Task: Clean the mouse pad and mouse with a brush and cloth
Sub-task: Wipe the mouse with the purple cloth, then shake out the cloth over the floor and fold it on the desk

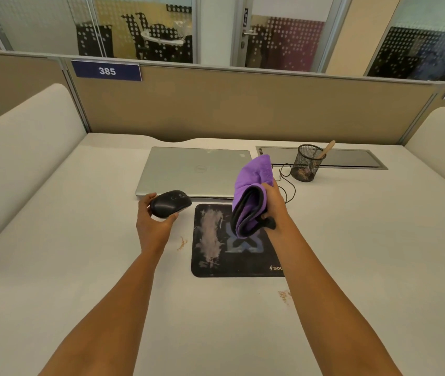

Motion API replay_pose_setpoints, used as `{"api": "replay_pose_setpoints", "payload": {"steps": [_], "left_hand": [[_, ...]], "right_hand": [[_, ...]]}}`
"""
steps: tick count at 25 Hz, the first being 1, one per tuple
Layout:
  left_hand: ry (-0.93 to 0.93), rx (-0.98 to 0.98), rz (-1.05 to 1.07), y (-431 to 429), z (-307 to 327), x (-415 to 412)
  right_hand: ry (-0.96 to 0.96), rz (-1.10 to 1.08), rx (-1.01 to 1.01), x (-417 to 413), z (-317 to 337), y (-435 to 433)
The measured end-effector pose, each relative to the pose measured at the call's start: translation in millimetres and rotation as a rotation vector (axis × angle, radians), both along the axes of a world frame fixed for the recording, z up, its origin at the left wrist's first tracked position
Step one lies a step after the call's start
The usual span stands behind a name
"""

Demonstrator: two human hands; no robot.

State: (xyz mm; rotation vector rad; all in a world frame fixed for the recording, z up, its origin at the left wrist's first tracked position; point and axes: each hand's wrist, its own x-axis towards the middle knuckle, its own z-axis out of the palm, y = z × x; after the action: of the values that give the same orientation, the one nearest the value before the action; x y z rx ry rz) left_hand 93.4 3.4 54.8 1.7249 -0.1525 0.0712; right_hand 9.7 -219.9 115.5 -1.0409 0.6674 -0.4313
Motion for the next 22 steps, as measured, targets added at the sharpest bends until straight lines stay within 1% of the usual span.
{"api": "replay_pose_setpoints", "payload": {"steps": [2,4,6,10,13,16,19,22], "left_hand": [[0.030,0.036,0.000,1.8,-7.2,0.1],[0.052,0.079,0.009,1.1,-12.5,-0.6],[0.063,0.114,0.010,-0.6,-15.7,-0.3],[0.062,0.189,0.019,-4.0,-18.1,4.4],[0.065,0.228,0.022,-4.9,-18.1,11.0],[0.081,0.275,0.016,-2.6,-20.2,18.0],[0.093,0.293,0.032,-2.5,-21.3,23.1],[0.108,0.335,0.033,-5.2,-20.5,25.6]], "right_hand": [[-0.009,-0.007,0.050,-5.2,-3.4,-3.1],[0.001,0.012,0.045,-10.1,-5.1,-5.8],[0.006,0.037,0.020,-14.3,-5.8,-9.0],[-0.011,-0.033,-0.004,-21.3,-3.9,-15.0],[0.044,-0.023,-0.068,-23.0,-6.9,-24.4],[0.038,-0.025,-0.048,-25.7,-7.9,-29.1],[0.030,-0.061,-0.093,-23.4,-7.8,-34.1],[-0.026,-0.049,-0.052,-23.4,-3.5,-30.6]]}}
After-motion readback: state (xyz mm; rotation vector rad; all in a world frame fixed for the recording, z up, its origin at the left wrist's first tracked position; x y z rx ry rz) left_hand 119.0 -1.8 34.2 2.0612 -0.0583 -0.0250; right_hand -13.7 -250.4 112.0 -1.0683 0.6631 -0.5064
